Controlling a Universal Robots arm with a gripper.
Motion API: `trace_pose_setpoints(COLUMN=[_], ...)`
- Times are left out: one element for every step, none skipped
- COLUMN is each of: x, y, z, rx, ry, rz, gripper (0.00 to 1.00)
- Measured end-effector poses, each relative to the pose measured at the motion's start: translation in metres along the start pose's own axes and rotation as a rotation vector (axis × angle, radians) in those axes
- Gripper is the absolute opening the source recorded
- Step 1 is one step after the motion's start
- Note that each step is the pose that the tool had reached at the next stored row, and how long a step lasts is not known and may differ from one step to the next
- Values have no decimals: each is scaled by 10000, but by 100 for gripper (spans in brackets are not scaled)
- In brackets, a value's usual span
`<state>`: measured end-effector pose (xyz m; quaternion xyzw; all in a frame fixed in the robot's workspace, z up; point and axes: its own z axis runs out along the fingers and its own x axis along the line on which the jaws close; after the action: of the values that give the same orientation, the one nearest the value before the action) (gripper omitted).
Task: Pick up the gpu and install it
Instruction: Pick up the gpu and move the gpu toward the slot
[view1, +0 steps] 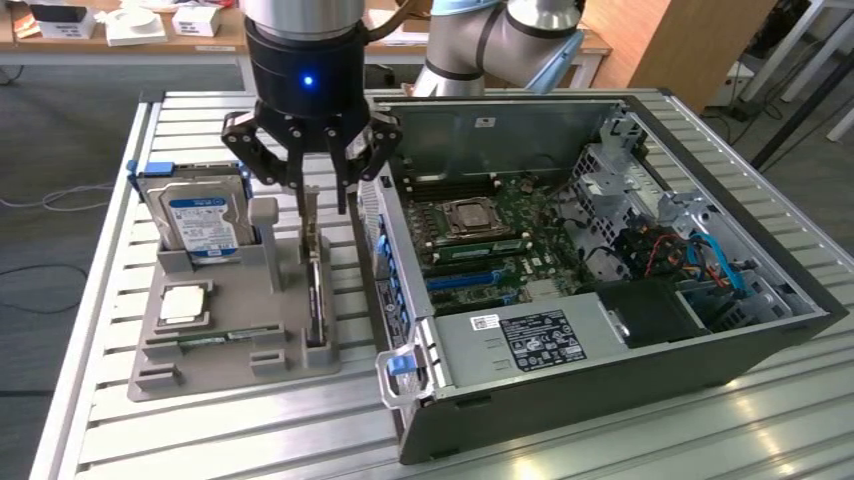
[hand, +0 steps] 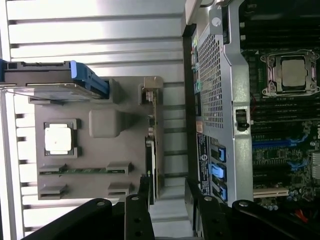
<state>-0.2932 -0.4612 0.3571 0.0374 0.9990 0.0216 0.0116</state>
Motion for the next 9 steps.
trace_pose_setpoints(x=[0,1,1,2,2,2,2,3,4], y=[-1,-2,-4,-5,-7,-8,-9,-10,-11], z=[18,37,55,74,92,109,127,145,163], rx=[-1,0,1,1,2,3,3,3,3], ry=[5,11,17,23,28,32,36,40,45], rz=[0,0,1,1,1,2,1,2,2], gripper=[42,42,42,42,42,42,42,42,42])
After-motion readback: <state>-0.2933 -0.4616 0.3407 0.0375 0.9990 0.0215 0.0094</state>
